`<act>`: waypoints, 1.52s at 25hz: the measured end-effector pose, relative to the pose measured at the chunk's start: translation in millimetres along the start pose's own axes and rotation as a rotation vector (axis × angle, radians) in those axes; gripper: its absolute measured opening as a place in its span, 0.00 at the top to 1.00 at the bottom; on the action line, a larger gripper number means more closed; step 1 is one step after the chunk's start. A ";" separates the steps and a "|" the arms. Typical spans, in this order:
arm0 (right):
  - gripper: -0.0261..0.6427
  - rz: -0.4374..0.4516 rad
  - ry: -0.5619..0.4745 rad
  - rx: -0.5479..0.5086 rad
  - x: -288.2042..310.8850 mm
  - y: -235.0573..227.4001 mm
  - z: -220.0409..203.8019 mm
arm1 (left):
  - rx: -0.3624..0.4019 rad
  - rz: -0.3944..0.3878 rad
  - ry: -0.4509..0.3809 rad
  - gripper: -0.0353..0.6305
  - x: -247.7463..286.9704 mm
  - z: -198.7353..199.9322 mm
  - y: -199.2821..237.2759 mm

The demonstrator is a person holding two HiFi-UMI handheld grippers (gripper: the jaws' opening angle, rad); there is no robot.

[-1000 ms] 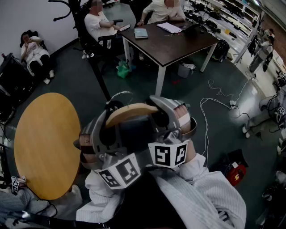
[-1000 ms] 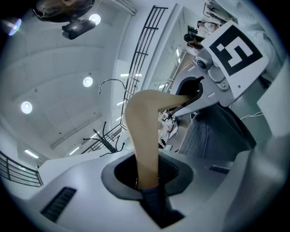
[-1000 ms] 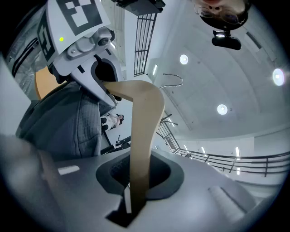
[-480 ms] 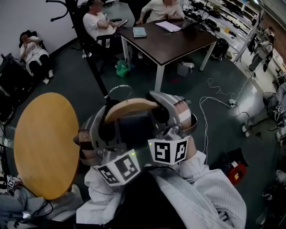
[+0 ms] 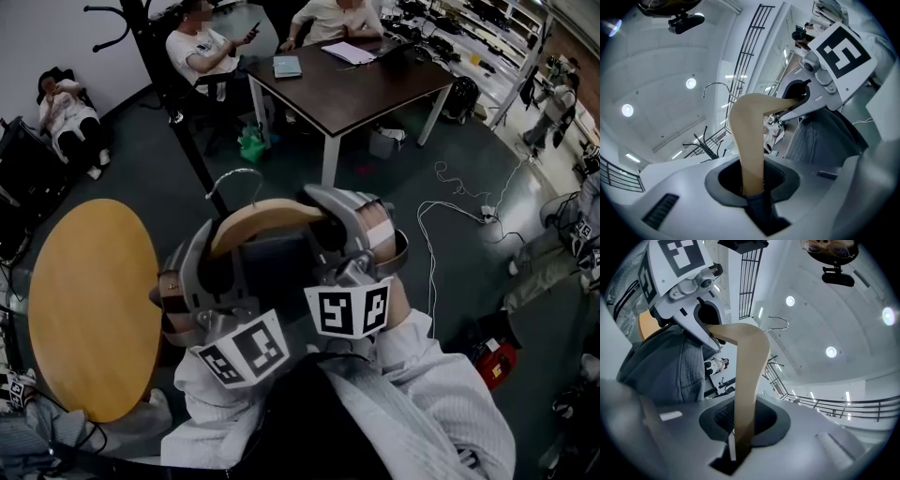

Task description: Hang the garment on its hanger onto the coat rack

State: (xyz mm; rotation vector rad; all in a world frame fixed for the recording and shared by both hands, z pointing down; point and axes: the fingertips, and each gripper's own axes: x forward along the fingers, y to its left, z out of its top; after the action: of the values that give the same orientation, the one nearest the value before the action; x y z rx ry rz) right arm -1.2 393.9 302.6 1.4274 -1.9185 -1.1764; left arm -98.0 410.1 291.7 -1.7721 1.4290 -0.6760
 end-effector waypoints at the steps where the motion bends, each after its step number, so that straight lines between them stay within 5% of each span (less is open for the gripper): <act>1: 0.90 0.004 -0.001 -0.002 3.4 -2.1 -2.0 | -0.002 -0.002 0.003 0.84 3.9 1.1 0.3; 8: 0.89 0.035 0.012 -0.009 46.7 -3.5 -41.7 | -0.017 -0.037 0.018 0.84 62.2 -7.3 -16.8; 22: 0.90 0.006 -0.031 -0.004 236.1 -27.2 -106.0 | 0.026 -0.008 0.016 0.84 255.9 -48.9 11.7; 31: 0.90 0.077 -0.089 0.045 361.3 -27.7 -161.7 | 0.082 0.006 0.114 0.84 373.9 -77.3 12.0; 38: 0.90 0.146 -0.265 0.054 457.3 -61.1 -200.6 | 0.076 0.137 0.256 0.84 469.6 -72.8 23.8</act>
State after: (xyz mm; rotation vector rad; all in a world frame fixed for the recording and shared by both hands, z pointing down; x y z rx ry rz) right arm 28.1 -108.4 302.2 1.1821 -2.2077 -1.3064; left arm -57.0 -63.9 290.1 -1.5558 1.6548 -0.8959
